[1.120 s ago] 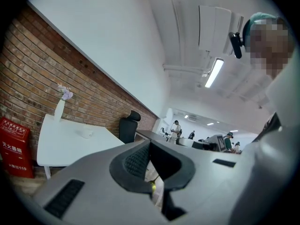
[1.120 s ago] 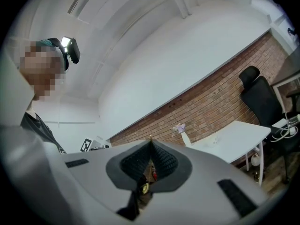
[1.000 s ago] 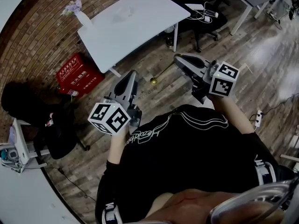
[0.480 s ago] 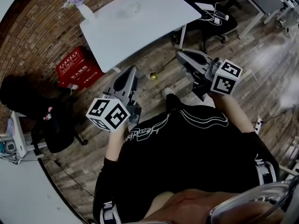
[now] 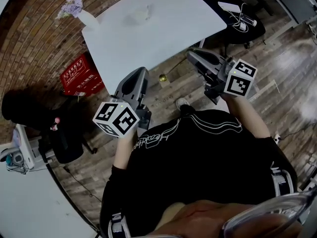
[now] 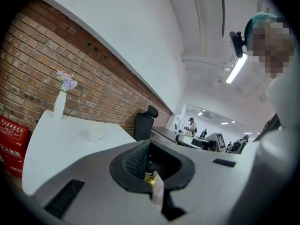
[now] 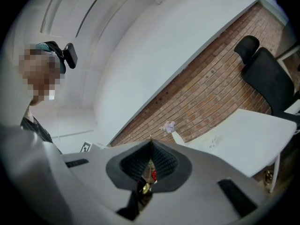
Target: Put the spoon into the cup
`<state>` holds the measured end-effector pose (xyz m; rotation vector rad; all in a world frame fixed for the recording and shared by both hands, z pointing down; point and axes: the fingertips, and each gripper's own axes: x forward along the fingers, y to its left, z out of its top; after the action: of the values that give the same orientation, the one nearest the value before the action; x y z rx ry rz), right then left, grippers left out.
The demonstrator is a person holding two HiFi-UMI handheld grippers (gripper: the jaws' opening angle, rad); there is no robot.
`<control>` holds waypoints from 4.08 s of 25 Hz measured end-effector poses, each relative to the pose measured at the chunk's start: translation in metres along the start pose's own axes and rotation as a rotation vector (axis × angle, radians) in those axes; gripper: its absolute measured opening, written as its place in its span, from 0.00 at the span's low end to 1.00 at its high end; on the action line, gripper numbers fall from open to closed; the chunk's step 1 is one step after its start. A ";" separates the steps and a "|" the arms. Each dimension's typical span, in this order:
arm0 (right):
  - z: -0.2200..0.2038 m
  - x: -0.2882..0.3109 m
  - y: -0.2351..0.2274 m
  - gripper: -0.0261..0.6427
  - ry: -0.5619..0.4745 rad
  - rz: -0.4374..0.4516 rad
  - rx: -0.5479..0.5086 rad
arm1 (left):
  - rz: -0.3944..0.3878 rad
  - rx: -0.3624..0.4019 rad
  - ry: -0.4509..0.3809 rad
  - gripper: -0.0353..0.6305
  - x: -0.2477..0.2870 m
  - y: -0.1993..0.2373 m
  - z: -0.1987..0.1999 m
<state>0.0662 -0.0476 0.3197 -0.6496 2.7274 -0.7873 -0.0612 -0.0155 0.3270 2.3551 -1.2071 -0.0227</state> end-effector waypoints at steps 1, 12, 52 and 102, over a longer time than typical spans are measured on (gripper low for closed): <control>0.008 0.004 -0.012 0.04 0.001 0.002 0.002 | 0.005 -0.002 0.003 0.06 0.013 0.005 0.004; 0.066 0.047 -0.101 0.04 -0.011 0.013 -0.026 | 0.056 0.011 -0.009 0.06 0.099 0.050 0.048; 0.109 0.255 -0.265 0.04 0.023 -0.119 -0.026 | 0.076 -0.146 0.112 0.06 0.202 0.270 0.088; -0.019 0.321 -0.395 0.04 0.268 -0.265 0.019 | 0.142 -0.294 0.222 0.06 0.211 0.343 0.027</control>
<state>-0.0821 -0.4902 0.5225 -0.9813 2.9026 -1.0253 -0.1990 -0.3561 0.4936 1.9590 -1.1704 0.0999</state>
